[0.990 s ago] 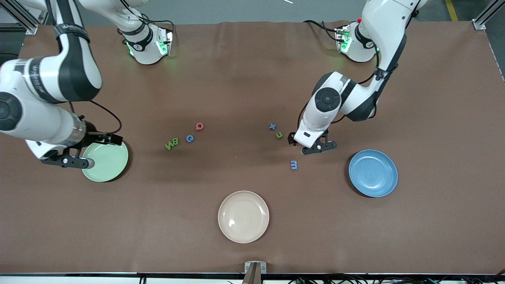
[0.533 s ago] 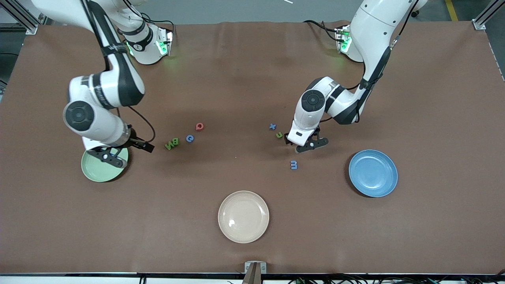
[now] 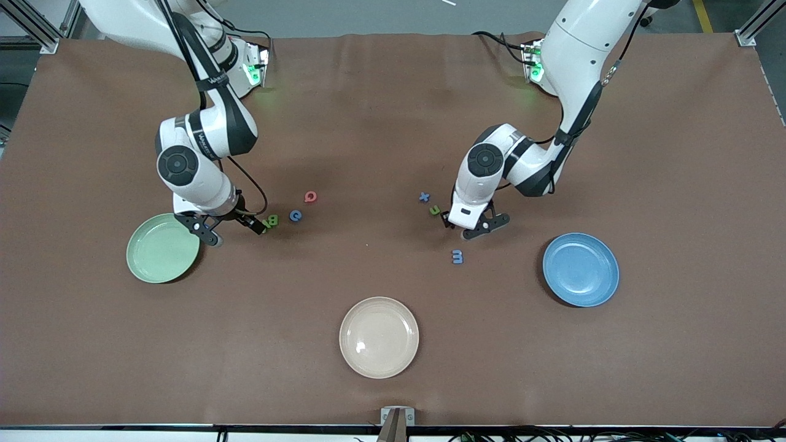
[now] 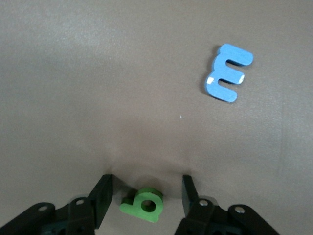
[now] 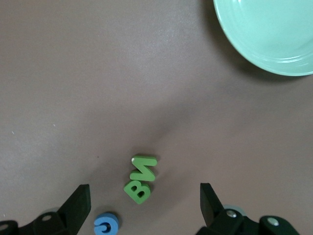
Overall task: Sort upper and lower case letters into plates
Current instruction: 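Grasp the g with the left gripper while the right gripper reaches the M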
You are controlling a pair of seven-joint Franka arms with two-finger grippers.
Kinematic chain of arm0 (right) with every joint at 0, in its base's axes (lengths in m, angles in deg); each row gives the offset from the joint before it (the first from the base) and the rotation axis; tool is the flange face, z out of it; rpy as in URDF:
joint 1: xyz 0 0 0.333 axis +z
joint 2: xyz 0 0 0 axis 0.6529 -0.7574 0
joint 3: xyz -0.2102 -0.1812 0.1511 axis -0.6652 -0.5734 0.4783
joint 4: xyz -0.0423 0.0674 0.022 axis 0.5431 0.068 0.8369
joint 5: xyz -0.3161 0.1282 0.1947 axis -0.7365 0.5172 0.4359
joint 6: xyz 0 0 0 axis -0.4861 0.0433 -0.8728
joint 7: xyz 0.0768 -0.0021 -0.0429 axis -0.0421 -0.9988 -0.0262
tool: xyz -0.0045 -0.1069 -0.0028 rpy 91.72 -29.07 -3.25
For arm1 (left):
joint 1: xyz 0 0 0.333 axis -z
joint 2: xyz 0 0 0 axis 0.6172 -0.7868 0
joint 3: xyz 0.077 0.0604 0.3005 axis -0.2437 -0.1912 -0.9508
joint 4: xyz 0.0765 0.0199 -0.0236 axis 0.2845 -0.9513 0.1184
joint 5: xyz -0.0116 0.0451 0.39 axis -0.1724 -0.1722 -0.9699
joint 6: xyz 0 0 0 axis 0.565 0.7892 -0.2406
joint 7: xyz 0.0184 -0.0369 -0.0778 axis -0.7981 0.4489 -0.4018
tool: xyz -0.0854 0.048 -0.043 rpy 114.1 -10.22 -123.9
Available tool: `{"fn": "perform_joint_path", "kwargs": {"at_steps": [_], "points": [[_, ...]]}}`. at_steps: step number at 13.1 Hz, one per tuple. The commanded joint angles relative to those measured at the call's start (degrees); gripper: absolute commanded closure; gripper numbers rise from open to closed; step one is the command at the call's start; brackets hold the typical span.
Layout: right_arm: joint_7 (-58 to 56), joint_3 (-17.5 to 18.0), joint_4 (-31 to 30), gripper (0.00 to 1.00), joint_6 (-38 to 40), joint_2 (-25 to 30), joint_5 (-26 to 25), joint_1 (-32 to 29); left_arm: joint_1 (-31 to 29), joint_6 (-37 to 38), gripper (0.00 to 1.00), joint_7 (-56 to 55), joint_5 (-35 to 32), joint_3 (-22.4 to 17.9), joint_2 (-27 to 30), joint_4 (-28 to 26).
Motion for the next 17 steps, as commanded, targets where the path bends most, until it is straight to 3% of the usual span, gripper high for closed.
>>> {"fn": "perform_joint_path", "kwargs": {"at_steps": [1,7,8,12,14,17], "points": [[2.2,-0.4,-1.0,0.02,-5.1,-3.1,0.6,0.4,0.4,0.7,0.36,-3.3,-1.2,-0.1,0.4,-0.4],[4.4,-0.4,-2.9,0.03,-13.6,-7.6,0.6,1.1,1.1,3.7,0.48,-6.6,-1.2,-0.1,1.3,-1.9],[4.8,-0.4,-3.4,0.05,-14.4,-7.6,0.6,1.4,1.1,4.1,0.52,-6.7,-1.2,-0.1,1.3,-2.0],[4.8,-0.4,-3.9,0.30,-14.3,-7.5,0.6,1.4,1.0,4.1,0.76,-6.7,-1.2,-0.1,1.2,-1.9],[5.1,-0.4,-4.1,0.34,-14.3,-7.4,0.6,1.5,1.1,4.0,0.97,-6.7,-1.2,-0.2,1.1,-1.7],[5.1,-0.4,-4.3,0.37,-14.2,-7.4,0.6,1.5,-1.4,4.4,0.99,-5.9,-1.7,-1.3,4.4,-0.7]]}}
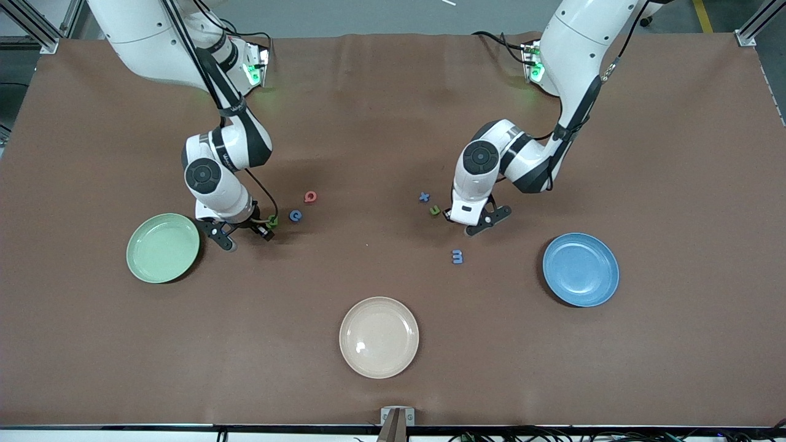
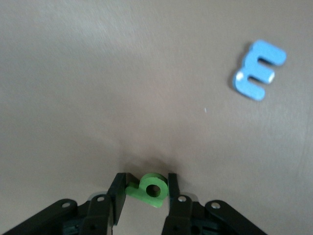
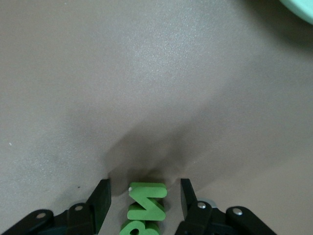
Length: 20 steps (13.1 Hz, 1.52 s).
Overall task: Sort upper and lower case letters into plates
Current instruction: 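Place the g in the blue plate while the right gripper grasps the M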
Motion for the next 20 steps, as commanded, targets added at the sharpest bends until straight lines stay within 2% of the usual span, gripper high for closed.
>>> {"fn": "perform_joint_path", "kwargs": {"at_steps": [1,3,6,9,11,12,14,15,16,18,20], "points": [[1.1,-0.3,-1.6,0.40,-0.9,1.1,0.6,0.8,-4.6,0.6,0.99,0.3,-4.2,-1.2,3.7,1.6],[1.1,-0.3,-1.6,0.47,-0.9,1.1,0.6,0.8,-11.4,0.5,0.99,5.7,-7.1,-1.0,4.2,2.7],[1.1,-0.3,-1.6,0.59,-0.9,1.0,0.6,1.0,-20.4,0.4,0.98,14.7,-7.2,-1.0,4.0,3.3],[1.1,-0.3,-1.5,0.73,-0.9,1.0,0.6,1.0,-26.8,0.3,0.90,19.3,-7.2,-1.0,3.5,3.3],[1.0,-0.3,-1.4,0.82,-0.8,1.1,0.6,0.9,-29.3,0.3,0.80,21.3,-7.2,-1.0,3.3,2.7],[1.0,-0.2,-1.1,0.82,-0.1,1.2,0.6,0.8,-30.3,0.3,0.63,21.5,-7.2,-1.0,3.2,2.6],[0.1,-0.3,-1.1,0.84,0.8,2.3,0.6,0.8,-31.5,0.3,0.06,21.4,-7.2,-1.0,3.1,2.6],[-0.5,-0.4,-0.6,0.85,3.3,4.0,0.6,0.6,-31.5,0.5,0.00,21.1,-7.2,-0.8,3.4,2.6],[-2.4,-0.6,0.5,0.85,7.3,5.6,0.6,0.2,-31.2,0.5,0.00,20.2,-7.1,-0.1,3.7,2.8],[-8.4,-0.7,3.6,0.87,15.9,8.1,0.5,-2.2,-30.0,0.5,0.00,15.7,-6.5,3.9,3.5,3.1],[-19.7,-0.8,4.9,0.87,18.2,9.8,0.4,-6.6,-26.6,0.5,0.00,12.4,-6.6,5.6,3.1,3.4]]}}
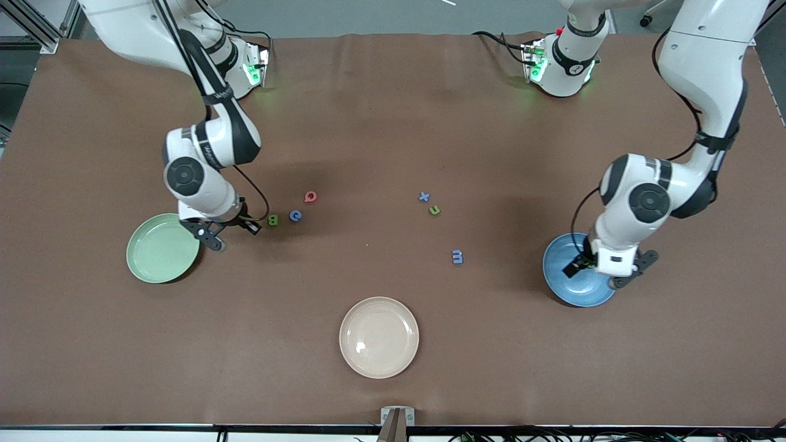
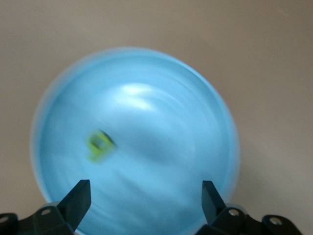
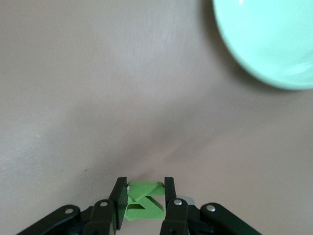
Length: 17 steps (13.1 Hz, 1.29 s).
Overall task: Sort upper and lower case letters into plates
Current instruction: 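Place the g in the blue plate while the right gripper grasps the M, then grasp the blue E with the left gripper while the right gripper lifts M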
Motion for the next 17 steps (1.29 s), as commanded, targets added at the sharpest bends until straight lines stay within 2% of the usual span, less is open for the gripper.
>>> {"fn": "perform_joint_path", "kwargs": {"at_steps": [1,3,5,7,8,11,14,15,16,17], "points": [[-16.2,0.3,0.7,0.87,2.0,2.7,0.4,-7.7,5.8,0.5,0.00,-5.1,-0.3,1.0,0.1,1.3],[-29.5,0.3,2.4,0.87,1.7,2.1,0.4,-13.8,12.1,0.5,0.02,-14.5,-0.4,1.0,-4.6,7.1],[-40.3,0.3,3.8,0.87,1.5,1.5,-0.2,-18.8,16.8,0.5,0.13,-18.9,-0.5,0.8,-10.0,13.2],[-48.4,0.3,4.1,0.87,-1.0,-1.2,-0.3,-22.3,19.4,0.5,0.18,-21.6,-0.4,0.7,-13.7,17.8],[-51.7,0.3,4.0,0.87,-3.1,-2.7,-0.3,-23.7,21.0,0.6,0.19,-22.9,-0.5,0.5,-15.0,18.9],[-56.8,0.5,3.5,0.86,-6.8,-6.3,0.0,-26.7,23.1,0.6,0.34,-22.6,-1.0,0.2,-16.2,19.0],[-57.5,0.6,1.6,0.85,-8.0,-7.3,0.6,-27.5,24.9,2.7,0.45,-22.3,-1.0,0.1,-16.5,18.7],[-57.4,0.6,0.9,0.85,-8.3,-7.3,0.7,-27.7,24.9,5.2,0.54,-21.4,-1.0,0.1,-16.4,18.9],[-57.4,0.7,0.3,0.85,-8.6,-7.2,0.7,-28.2,24.8,6.1,0.60,-20.9,-1.0,0.1,-16.2,18.7],[-57.4,0.7,0.1,0.85,-8.8,-7.2,0.7,-28.5,24.7,6.4,0.60,-20.9,-1.0,0.2,-16.2,18.8]]}}
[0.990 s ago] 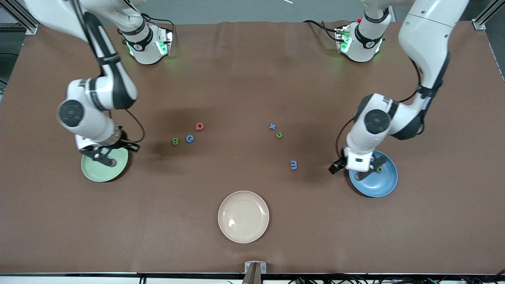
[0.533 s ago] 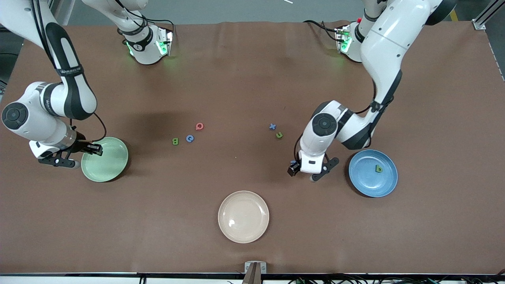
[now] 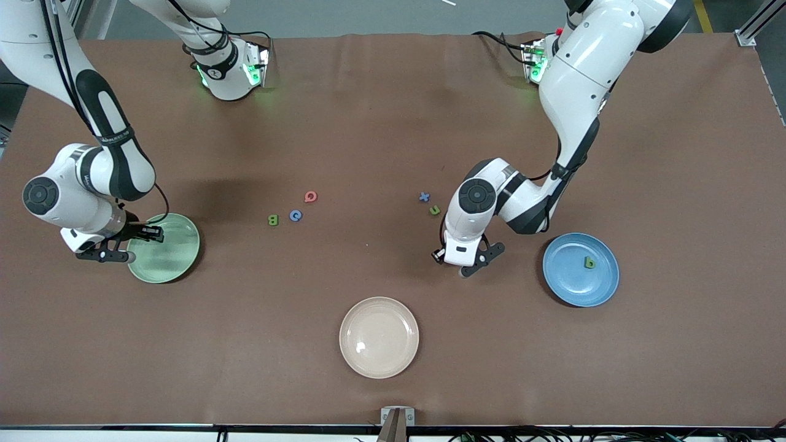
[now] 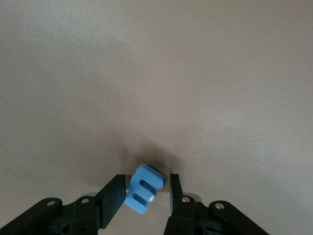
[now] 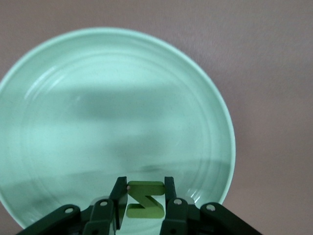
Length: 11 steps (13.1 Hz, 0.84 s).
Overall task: Sort upper and lower case letters into plates
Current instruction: 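Drop the E in the blue plate while the right gripper releases the M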
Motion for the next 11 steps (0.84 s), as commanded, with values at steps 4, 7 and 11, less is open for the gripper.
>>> {"fn": "perform_joint_path", "kwargs": {"at_steps": [4,7,11], "points": [[-1.0,1.3,-2.8,0.84,-1.2,0.6,2.7,-2.1,0.1,2.1,0.60,-0.1,-0.8,-0.5,0.0,0.3],[-1.0,1.3,-2.8,0.78,-1.7,0.1,2.8,-1.9,-0.1,3.2,0.88,-0.4,-0.7,-0.5,0.0,0.3],[-0.1,1.5,-0.3,0.02,3.4,2.8,2.8,-0.9,-3.7,7.9,1.00,-0.8,-0.6,-0.9,4.7,0.2]]}}
